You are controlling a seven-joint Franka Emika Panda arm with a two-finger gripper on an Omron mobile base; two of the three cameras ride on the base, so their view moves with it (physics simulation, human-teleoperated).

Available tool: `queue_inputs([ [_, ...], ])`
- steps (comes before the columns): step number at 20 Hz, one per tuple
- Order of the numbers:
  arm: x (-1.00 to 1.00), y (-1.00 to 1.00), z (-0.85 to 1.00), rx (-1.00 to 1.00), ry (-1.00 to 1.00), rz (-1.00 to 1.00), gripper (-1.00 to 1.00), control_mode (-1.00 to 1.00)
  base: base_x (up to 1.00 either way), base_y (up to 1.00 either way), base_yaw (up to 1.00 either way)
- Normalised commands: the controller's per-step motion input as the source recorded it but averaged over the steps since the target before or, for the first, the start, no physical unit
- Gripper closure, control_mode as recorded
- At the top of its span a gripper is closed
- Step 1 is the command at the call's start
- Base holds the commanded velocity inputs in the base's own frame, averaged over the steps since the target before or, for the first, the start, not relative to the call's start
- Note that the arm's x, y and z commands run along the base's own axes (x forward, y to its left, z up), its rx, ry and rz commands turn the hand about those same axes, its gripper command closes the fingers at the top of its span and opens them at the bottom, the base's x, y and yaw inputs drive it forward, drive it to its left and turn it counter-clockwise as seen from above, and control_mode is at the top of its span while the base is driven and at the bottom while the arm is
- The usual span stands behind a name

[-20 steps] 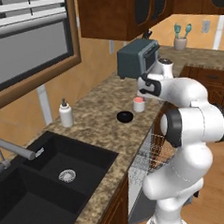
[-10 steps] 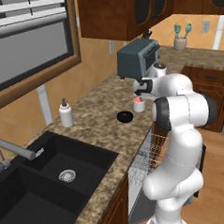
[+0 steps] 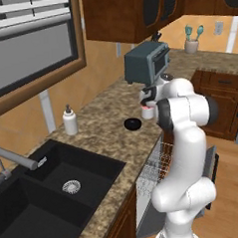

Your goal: Pick up the cup and bowl from the counter, place them in the dishwasher, and close the dishwasher door.

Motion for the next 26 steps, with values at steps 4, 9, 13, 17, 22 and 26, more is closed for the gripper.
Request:
queue_inputs([
  [4,0.55,-0.11,-0.1,0.0,-0.01,-0.05,-1.0,-1.0,0.0,0.0,0.0],
  [9,0.6,-0.04,-0.13,0.0,0.0,-0.04,-1.0,-1.0,0.0,0.0,0.0],
  [13,0.52,-0.01,-0.18,0.0,0.0,-0.02,-1.0,-1.0,0.0,0.0,0.0],
  [17,0.33,-0.02,-0.22,0.0,0.0,-0.02,-1.0,-1.0,0.0,0.0,0.0],
  [22,0.05,-0.01,-0.23,0.0,0.0,-0.02,-1.0,-1.0,0.0,0.0,0.0],
  [26,0.1,-0.01,-0.28,0.0,0.0,-0.01,-1.0,-1.0,0.0,0.0,0.0],
])
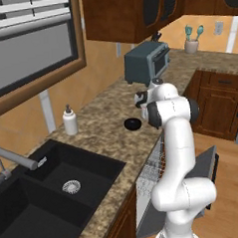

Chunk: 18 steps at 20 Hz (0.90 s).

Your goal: Pick up the cup and bowl from the counter, place them in the dishwasher, and close the dishwasher door.

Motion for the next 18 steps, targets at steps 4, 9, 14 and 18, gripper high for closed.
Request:
queue_inputs([
  [4,0.11,0.0,-0.3,0.0,0.0,-0.01,-1.0,-1.0,0.0,0.0,0.0],
  [9,0.04,-0.01,-0.24,0.0,0.01,-0.01,1.0,-1.0,0.0,0.0,0.0],
  [14,-0.04,-0.07,-0.12,0.0,0.0,-0.03,1.0,-1.0,0.0,0.0,0.0],
  [18,-0.26,-0.12,-0.12,0.02,0.0,-0.05,1.0,-1.0,0.0,0.0,0.0],
])
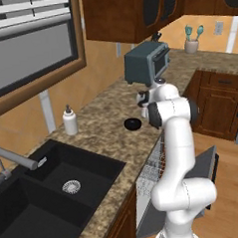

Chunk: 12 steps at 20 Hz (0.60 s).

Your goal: Pick up the cup and bowl from the counter, place them in the dishwasher, and close the dishwasher door.

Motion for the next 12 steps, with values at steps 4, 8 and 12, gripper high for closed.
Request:
queue_inputs([
  [4,-0.8,-0.36,-0.02,0.06,0.0,-0.06,1.0,-1.0,0.0,0.0,0.0],
  [8,-1.0,-0.71,0.0,0.12,-0.05,-0.1,1.0,-1.0,0.0,0.0,0.0],
  [12,-1.0,-0.96,-0.1,0.13,-0.02,-0.13,1.0,-1.0,0.0,0.0,0.0],
])
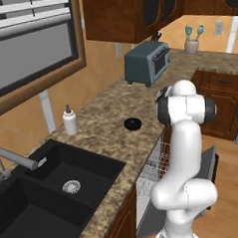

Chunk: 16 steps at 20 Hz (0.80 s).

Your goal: Pick up the cup and bowl from the counter, place them in the dishwasher, and close the dishwasher door.

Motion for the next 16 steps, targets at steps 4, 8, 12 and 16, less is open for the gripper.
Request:
queue_inputs([
  [4,-1.0,-0.88,-0.45,0.11,0.0,-0.11,1.0,-1.0,0.0,0.0,0.0],
  [8,-1.0,-0.55,-0.79,0.08,0.0,-0.07,1.0,-1.0,0.0,0.0,0.0],
  [12,-0.54,-0.11,-0.98,0.12,0.0,-0.01,1.0,-1.0,0.0,0.0,0.0],
  [16,0.03,0.06,-0.9,0.14,0.0,0.0,1.0,-1.0,0.0,0.0,0.0],
])
